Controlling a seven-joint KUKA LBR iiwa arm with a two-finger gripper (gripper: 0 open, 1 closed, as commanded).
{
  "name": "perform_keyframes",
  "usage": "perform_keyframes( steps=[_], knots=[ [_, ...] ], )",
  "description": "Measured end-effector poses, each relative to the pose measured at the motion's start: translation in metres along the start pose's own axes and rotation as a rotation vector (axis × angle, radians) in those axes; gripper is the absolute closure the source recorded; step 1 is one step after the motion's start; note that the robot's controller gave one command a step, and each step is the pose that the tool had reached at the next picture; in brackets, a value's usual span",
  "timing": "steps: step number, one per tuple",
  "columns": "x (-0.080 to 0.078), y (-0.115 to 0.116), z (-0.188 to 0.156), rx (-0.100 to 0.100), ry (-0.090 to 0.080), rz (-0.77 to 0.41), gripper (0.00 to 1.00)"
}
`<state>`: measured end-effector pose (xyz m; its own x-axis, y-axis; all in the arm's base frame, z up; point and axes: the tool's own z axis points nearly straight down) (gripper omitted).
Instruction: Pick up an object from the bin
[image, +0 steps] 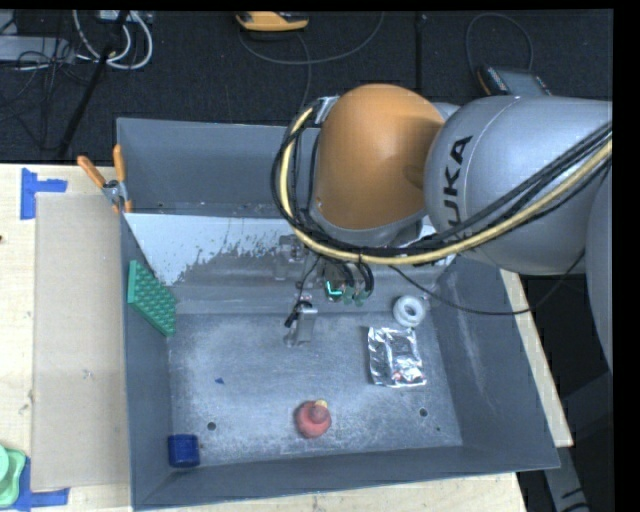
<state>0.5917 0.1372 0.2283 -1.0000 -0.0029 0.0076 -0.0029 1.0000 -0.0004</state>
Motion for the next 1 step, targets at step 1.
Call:
perform_keyframes(
  steps=[1],
  knots=[
    [0.0401,-0.0586,0.0682,0.004,0.004,-0.038,0.00]
  ],
)
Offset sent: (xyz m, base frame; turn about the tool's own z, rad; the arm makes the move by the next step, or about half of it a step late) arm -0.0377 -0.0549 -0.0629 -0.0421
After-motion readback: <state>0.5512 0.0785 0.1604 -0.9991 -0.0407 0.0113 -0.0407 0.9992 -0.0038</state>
